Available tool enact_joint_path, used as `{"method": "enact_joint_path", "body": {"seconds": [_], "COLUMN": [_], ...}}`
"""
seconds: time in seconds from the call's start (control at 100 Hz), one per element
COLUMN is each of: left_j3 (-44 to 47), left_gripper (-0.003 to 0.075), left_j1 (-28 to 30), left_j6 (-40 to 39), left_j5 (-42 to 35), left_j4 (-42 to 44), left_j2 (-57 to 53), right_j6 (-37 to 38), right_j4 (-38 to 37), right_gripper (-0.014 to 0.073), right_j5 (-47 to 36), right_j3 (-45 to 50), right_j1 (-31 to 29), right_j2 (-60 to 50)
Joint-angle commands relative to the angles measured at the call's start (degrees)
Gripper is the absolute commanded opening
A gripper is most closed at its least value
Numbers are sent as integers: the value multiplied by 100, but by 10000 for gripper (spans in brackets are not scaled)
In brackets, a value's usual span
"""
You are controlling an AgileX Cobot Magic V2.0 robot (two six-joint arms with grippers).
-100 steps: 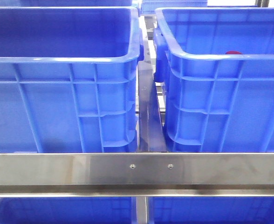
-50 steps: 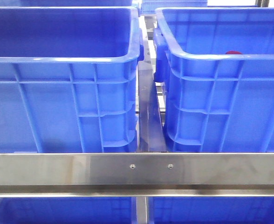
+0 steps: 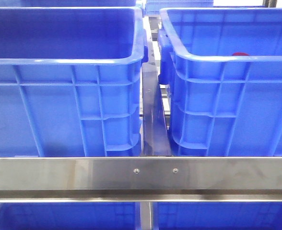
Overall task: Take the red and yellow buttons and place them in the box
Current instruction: 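Pass the yellow button to the right gripper, grasping its cap, then carry the yellow button with the right gripper over the other bin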
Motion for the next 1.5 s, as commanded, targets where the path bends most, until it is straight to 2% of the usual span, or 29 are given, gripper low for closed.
{"method": "enact_joint_path", "body": {"seconds": [0.0,0.21,0.41,0.61,0.72,0.99,1.13,1.39,1.49], "left_j3": [-167,11,745,1513,1868,2434,2522,2573,2573], "left_gripper": [596,596,596,596,582,518,400,0,-19], "left_j1": [289,1365,2644,3603,3834,3858,3858,3858,3858], "left_j6": [-164,-213,-322,-322,-322,-322,-322,-322,-322], "left_j5": [-349,-360,-507,-637,-637,-549,-484,-447,-447], "left_j4": [-47,-13,87,87,51,-19,-19,-19,-19], "left_j2": [-280,-719,-1370,-2160,-2610,-3543,-3840,-3989,-3989], "right_j6": [-80,-80,-80,-95,-266,-803,-1008,-1076,-1229], "right_j4": [386,386,386,386,386,343,-50,-1377,-1589], "right_gripper": [237,237,237,237,237,237,237,237,237], "right_j5": [387,640,789,705,624,179,-391,-2244,-3041], "right_j3": [-193,-193,-193,-193,-193,-486,-910,-1284,-1284], "right_j1": [-279,-755,-1015,-1035,-1035,-1035,-1035,-1035,-1035], "right_j2": [-146,-164,-164,-164,-164,-164,-164,-164,-164]}}
